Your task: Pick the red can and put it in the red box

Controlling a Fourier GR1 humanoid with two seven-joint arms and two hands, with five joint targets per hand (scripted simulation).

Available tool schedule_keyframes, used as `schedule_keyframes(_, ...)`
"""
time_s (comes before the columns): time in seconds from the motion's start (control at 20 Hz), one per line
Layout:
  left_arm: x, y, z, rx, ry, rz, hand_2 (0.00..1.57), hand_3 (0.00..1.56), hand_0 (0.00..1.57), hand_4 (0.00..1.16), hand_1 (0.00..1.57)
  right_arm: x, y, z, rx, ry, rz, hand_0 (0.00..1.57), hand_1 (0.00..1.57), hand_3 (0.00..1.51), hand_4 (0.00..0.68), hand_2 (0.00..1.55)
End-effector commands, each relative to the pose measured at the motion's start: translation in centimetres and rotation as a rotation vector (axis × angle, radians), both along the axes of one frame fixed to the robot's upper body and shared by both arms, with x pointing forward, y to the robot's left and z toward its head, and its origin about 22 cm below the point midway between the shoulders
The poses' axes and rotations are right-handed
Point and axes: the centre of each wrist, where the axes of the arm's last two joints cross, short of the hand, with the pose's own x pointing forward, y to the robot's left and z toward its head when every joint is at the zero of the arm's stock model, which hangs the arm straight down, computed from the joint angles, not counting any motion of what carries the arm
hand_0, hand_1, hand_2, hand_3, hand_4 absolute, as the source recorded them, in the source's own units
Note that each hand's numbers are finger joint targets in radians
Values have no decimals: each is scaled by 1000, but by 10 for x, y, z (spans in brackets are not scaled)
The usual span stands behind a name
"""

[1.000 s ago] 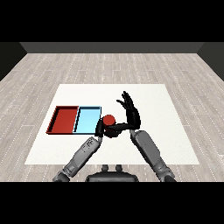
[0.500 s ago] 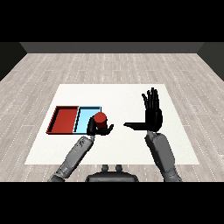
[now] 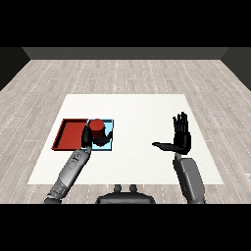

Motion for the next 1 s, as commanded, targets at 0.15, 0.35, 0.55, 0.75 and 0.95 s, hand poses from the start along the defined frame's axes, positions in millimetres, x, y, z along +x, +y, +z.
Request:
schedule_keyframes(0.15,24,52,19,145,18,133,1554,1436,1571,1131,1571,-17,-24,-41,-42,121,-6,0,0,0,0,0)
schedule_keyframes(0.35,59,70,27,253,50,223,1456,1394,1445,1106,1445,-18,-14,-73,-21,139,-23,0,0,0,0,0)
schedule_keyframes(0.55,73,116,9,287,189,316,1523,1445,1544,1079,1544,-17,-36,-61,-37,169,-47,0,0,0,0,0)
schedule_keyframes(0.75,67,162,-29,282,322,415,1571,1476,1571,1105,1571,-14,-23,-73,-58,136,-29,0,0,0,0,0)
schedule_keyframes(0.95,62,181,-66,300,393,456,1571,1485,1571,1075,1571,-7,-30,-62,-46,121,-26,0,0,0,0,0)
